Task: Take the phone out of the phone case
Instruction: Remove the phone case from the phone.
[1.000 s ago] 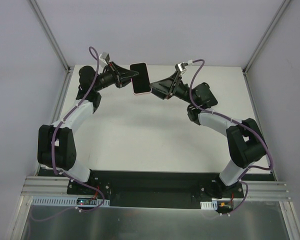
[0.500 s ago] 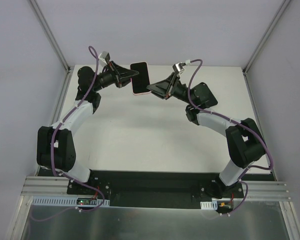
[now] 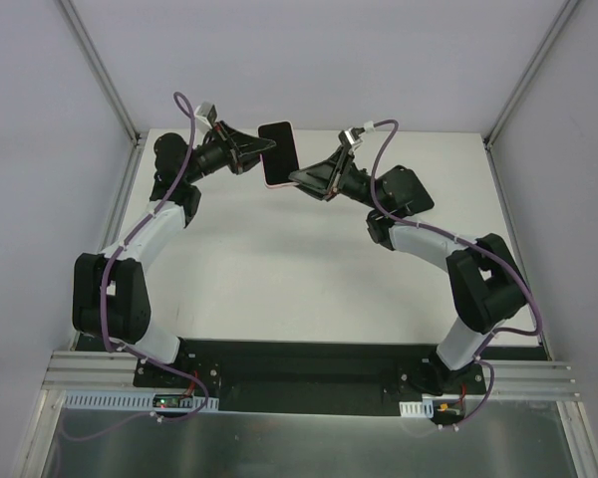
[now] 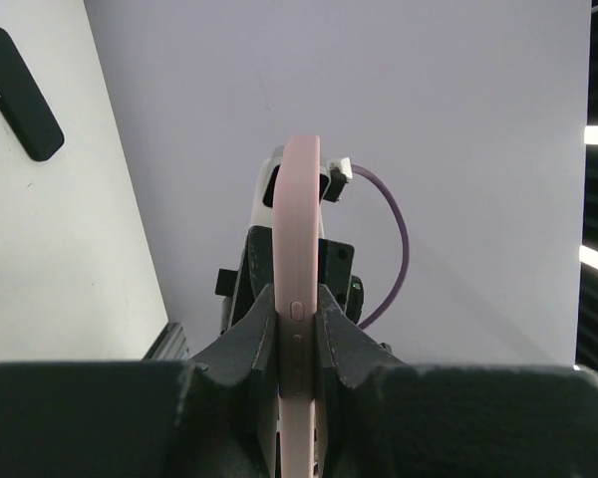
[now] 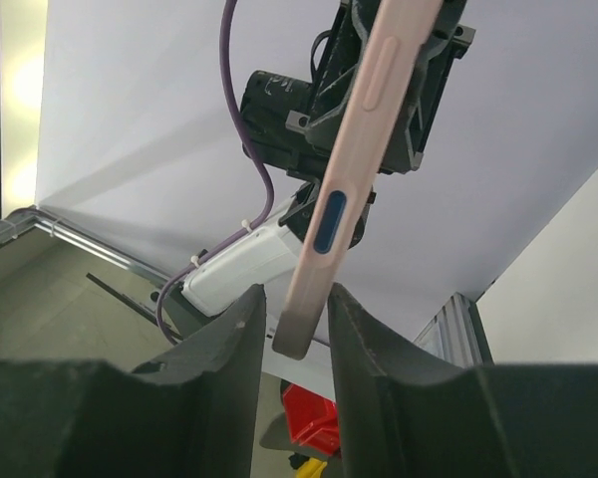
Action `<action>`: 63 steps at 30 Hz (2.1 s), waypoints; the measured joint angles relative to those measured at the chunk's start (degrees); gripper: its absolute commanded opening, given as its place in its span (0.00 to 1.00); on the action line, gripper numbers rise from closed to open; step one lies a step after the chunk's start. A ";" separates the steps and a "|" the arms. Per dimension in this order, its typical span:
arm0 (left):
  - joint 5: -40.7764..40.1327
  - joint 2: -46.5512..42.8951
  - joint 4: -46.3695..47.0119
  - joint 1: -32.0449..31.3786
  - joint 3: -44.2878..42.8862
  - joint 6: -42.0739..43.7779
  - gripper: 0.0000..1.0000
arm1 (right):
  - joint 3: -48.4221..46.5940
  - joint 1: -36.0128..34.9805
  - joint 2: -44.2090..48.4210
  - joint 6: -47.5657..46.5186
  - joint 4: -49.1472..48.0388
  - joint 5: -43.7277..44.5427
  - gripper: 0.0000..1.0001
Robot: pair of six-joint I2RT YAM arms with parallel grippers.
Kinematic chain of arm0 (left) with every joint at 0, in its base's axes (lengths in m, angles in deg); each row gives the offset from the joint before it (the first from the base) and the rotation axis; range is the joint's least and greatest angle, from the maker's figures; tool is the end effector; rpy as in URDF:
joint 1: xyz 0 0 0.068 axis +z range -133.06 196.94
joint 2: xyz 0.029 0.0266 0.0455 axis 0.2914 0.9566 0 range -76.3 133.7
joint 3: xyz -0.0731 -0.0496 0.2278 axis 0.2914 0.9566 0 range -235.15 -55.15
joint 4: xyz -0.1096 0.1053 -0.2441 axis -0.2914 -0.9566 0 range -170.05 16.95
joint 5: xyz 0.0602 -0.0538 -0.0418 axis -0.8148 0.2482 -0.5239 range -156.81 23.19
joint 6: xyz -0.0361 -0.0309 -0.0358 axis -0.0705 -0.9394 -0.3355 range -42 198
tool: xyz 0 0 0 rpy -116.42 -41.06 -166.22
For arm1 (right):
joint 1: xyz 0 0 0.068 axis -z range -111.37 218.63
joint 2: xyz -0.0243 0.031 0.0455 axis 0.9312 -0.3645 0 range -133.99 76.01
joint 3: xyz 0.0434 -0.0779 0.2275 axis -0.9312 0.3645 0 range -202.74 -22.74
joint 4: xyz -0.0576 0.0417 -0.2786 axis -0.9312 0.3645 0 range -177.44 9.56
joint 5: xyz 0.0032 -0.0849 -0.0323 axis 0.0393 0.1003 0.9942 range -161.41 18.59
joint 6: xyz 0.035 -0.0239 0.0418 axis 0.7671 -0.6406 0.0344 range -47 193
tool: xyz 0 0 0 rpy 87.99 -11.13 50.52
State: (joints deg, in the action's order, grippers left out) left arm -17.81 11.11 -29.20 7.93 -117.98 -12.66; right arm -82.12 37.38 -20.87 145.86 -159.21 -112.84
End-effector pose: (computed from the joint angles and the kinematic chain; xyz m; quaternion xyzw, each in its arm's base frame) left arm 0.3693 -0.0919 0.3227 -0.0884 0.6197 -0.7218 0.2952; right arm 0.3176 0.2265 0.2879 -0.1370 0.5197 0.7537 0.3782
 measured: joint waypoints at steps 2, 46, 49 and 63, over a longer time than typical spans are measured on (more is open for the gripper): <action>-0.11 -0.26 -0.02 0.00 0.00 0.15 0.00 | 0.00 0.00 -0.37 0.22 -0.02 0.02 0.17; -2.99 10.73 33.62 0.59 12.85 -19.32 0.00 | 0.61 0.02 1.70 -3.54 12.33 -1.68 0.27; -2.78 10.73 33.35 0.48 12.96 -19.43 0.00 | 1.25 0.13 1.81 -3.50 10.73 -0.96 0.32; -3.26 10.73 33.22 0.50 13.00 -21.11 0.00 | 4.11 1.18 5.16 -4.35 8.17 -0.79 0.29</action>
State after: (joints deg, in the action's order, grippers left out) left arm -21.07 21.85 4.02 8.43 -104.98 -33.77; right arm -78.01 38.56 -15.72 141.51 -151.03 -113.62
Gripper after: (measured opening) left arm 0.113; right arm 0.225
